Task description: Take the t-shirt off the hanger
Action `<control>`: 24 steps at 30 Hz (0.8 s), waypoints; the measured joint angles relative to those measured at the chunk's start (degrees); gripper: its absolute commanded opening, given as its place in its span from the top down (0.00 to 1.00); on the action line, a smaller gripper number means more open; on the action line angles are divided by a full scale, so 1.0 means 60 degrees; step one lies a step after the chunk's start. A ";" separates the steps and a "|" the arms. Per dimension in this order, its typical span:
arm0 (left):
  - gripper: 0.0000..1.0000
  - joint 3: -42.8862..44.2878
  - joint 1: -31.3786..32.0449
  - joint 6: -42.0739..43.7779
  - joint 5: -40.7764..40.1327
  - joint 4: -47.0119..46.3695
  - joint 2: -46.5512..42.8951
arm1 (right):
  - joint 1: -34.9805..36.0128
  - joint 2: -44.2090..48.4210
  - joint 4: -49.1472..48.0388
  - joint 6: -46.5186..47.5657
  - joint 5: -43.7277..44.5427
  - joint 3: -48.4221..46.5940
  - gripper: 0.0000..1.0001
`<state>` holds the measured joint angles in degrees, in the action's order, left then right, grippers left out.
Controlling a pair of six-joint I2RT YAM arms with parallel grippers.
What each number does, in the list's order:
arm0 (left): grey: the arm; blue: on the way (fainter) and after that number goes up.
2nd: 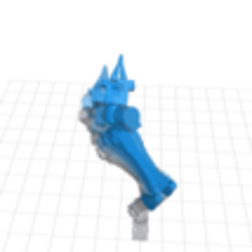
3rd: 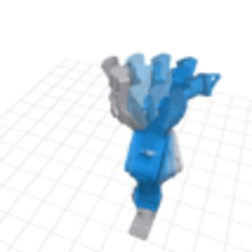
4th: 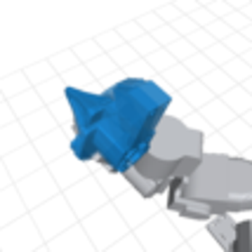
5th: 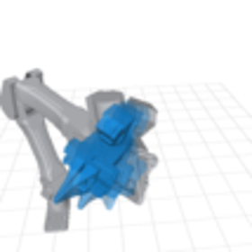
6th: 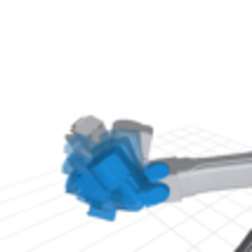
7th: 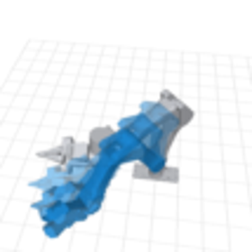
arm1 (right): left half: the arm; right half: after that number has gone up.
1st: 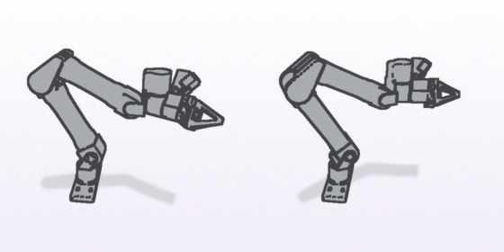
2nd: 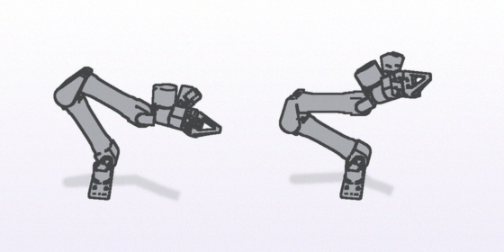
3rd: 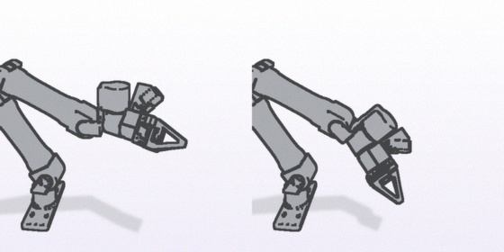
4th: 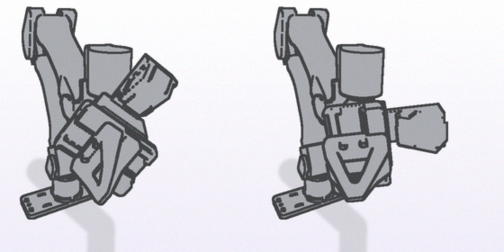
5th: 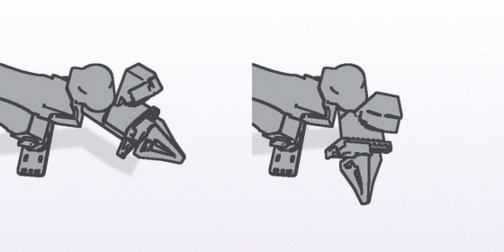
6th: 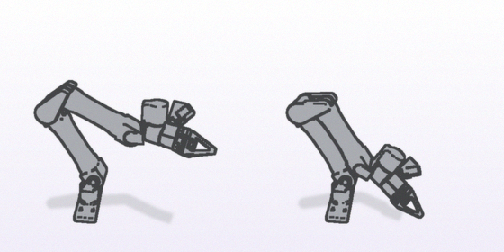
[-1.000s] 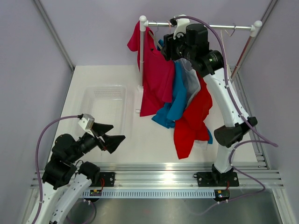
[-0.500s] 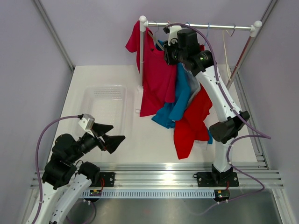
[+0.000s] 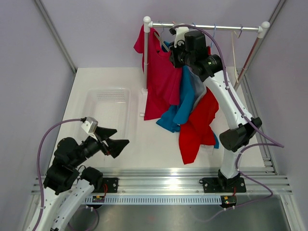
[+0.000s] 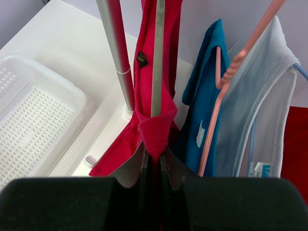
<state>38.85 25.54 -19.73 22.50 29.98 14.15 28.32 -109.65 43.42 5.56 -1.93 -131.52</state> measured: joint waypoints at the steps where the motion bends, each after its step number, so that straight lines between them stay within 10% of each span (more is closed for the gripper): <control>1: 0.01 0.0000 0.0000 -0.0007 -0.0007 0.0000 0.0015 | 0.0040 0.0160 -0.0146 0.0000 0.0109 0.0237 1.00; 24: 0.02 0.1031 0.0000 -0.0871 0.0222 -0.0583 0.2004 | 0.0900 0.3544 -0.4175 -0.1439 0.1708 0.6914 1.00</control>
<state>45.04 25.54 -24.95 23.83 26.48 26.17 33.71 -88.38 18.37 -3.07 8.32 -90.04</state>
